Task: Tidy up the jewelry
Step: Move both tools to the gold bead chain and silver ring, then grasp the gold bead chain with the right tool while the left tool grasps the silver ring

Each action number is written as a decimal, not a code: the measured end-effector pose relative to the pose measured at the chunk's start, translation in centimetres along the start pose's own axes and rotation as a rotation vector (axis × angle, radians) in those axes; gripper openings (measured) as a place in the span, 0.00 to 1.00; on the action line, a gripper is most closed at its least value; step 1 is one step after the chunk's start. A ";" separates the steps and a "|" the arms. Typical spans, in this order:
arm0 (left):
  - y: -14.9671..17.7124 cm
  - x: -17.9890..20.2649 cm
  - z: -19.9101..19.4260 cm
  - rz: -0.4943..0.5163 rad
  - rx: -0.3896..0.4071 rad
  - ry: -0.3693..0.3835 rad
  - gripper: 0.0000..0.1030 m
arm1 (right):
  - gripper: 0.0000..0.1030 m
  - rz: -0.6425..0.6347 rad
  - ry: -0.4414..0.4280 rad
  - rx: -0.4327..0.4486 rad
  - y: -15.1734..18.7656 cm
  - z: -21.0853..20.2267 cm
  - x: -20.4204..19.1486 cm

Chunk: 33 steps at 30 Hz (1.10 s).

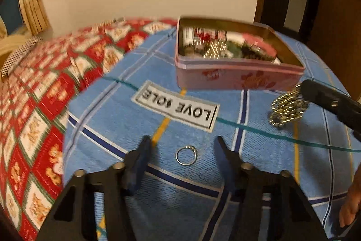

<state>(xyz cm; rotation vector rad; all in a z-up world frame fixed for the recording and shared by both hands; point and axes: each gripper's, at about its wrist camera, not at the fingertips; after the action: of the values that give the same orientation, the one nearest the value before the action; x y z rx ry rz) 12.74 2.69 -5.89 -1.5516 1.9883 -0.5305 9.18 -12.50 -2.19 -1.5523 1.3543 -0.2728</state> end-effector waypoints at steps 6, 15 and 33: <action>0.0 -0.9 0.1 -0.030 -0.014 0.020 0.25 | 0.12 0.015 -0.008 -0.007 -0.1 -0.2 0.7; 0.6 -0.8 -2.2 -0.030 0.092 0.084 0.00 | 0.13 0.015 -0.001 -0.027 0.0 -0.1 1.0; 1.0 -1.1 -1.2 -0.034 0.012 0.064 0.09 | 0.17 0.070 0.028 -0.023 0.0 -0.7 2.6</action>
<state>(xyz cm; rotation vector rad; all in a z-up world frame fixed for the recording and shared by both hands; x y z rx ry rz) 11.41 3.94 -5.35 -1.5814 2.0057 -0.6117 9.56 -15.01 -3.02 -1.5210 1.4353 -0.2372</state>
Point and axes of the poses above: each gripper's, at about its wrist camera, not at the fingertips, and z roughly the way its jaws point, x to its right, y to its underside, and after that the axes turned 13 degrees about -y, right-handed
